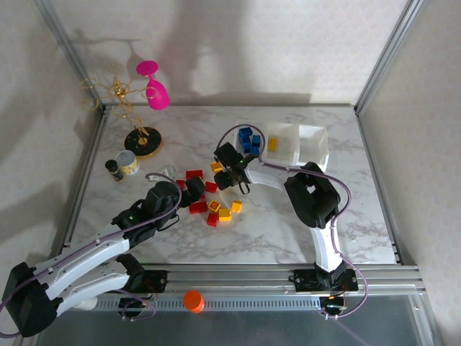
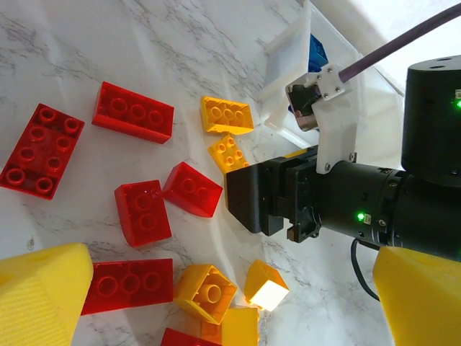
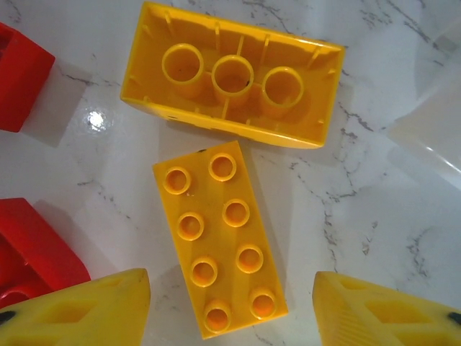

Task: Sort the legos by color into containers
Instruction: Pick up the lego from the center of the table.

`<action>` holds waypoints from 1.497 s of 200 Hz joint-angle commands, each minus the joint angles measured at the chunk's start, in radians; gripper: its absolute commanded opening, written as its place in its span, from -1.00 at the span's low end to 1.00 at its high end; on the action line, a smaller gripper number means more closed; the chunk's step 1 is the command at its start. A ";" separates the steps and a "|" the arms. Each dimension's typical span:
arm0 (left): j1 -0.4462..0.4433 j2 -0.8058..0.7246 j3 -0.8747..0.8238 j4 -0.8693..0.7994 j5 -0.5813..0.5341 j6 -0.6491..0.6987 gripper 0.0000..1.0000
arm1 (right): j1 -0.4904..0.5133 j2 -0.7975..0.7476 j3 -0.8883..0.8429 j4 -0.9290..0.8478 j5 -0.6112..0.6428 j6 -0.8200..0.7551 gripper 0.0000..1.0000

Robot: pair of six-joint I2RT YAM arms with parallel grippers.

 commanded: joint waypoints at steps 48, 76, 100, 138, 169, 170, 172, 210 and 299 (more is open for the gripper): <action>0.004 -0.002 -0.001 -0.020 -0.025 0.001 0.99 | 0.013 0.066 0.048 -0.047 0.029 -0.031 0.01; 0.005 0.001 -0.001 -0.018 -0.024 0.002 0.99 | 0.017 0.064 0.035 -0.045 0.022 -0.029 -0.12; 0.006 0.003 -0.003 -0.014 -0.022 0.001 0.99 | 0.017 0.050 0.021 -0.038 0.005 -0.027 -0.24; 0.006 -0.001 -0.001 -0.019 -0.019 0.001 0.99 | 0.017 0.016 0.007 -0.046 -0.010 -0.013 -0.35; 0.006 -0.009 0.008 -0.027 -0.013 0.002 0.99 | 0.017 -0.064 -0.063 -0.030 -0.027 0.015 -0.37; 0.006 -0.009 0.008 -0.026 -0.013 0.002 0.99 | 0.016 -0.067 -0.066 -0.030 -0.027 0.016 -0.37; 0.006 -0.009 0.009 -0.028 -0.012 0.002 0.99 | 0.016 -0.074 -0.072 -0.030 -0.027 0.018 -0.37; 0.006 -0.001 0.035 -0.026 0.009 0.019 0.99 | -0.002 -0.217 -0.209 -0.008 -0.032 0.079 -0.37; 0.005 0.136 0.120 0.064 0.098 0.058 0.99 | -0.256 -0.537 -0.353 -0.053 -0.002 0.170 -0.35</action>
